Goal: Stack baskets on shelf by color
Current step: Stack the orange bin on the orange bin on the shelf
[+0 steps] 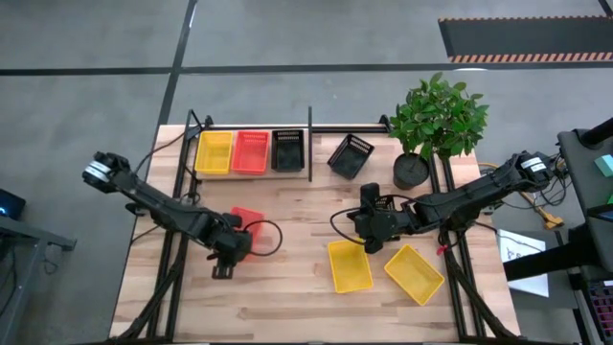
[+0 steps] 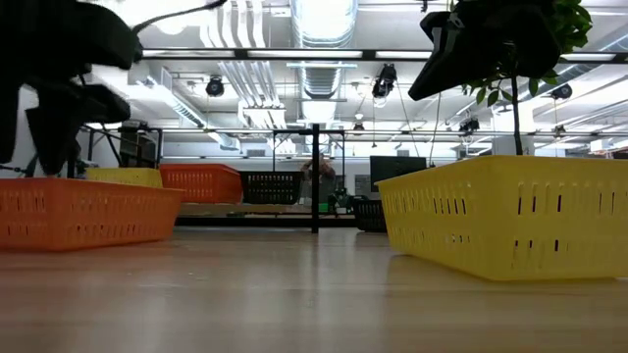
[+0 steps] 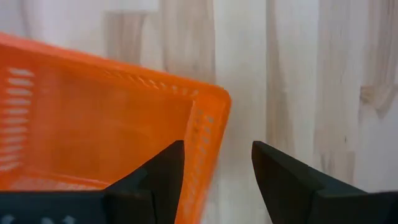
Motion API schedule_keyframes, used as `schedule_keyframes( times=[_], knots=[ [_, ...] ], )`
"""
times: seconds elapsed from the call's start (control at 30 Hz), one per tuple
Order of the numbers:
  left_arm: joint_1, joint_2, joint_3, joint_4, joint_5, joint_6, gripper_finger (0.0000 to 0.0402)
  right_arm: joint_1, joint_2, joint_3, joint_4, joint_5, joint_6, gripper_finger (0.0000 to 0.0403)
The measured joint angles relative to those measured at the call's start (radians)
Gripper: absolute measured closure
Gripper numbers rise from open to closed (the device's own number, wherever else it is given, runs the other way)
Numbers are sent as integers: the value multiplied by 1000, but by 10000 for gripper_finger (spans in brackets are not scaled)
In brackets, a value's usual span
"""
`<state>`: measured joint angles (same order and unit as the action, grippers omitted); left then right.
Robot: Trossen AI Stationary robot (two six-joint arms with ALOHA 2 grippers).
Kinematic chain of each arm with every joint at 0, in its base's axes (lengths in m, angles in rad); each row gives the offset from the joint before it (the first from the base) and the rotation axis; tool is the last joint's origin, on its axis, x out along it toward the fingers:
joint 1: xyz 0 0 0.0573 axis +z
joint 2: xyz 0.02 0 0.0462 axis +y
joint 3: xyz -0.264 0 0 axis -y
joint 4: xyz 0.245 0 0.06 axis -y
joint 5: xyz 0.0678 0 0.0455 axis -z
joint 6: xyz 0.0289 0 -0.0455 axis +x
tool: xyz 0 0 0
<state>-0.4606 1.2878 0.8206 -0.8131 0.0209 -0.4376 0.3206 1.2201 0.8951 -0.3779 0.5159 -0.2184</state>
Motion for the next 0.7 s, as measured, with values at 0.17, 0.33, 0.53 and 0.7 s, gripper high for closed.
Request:
schedule_keyframes(
  times=[0.17, 0.33, 0.53, 0.7],
  knots=[
    [-1, 47, -31, 25, 14, -27, 233, 0, 0, 0, -4, 0, 1, 390],
    [-1, 74, -30, 28, -2, -1, 276, 0, 0, 0, -7, 0, 2, 390],
    [-1, 78, -20, 27, 1, -2, 367, 0, 0, 0, -7, 0, 0, 390],
    [0, 73, 47, 23, -12, -4, 394, 0, 0, 0, -6, 0, 1, 390]
  ],
)
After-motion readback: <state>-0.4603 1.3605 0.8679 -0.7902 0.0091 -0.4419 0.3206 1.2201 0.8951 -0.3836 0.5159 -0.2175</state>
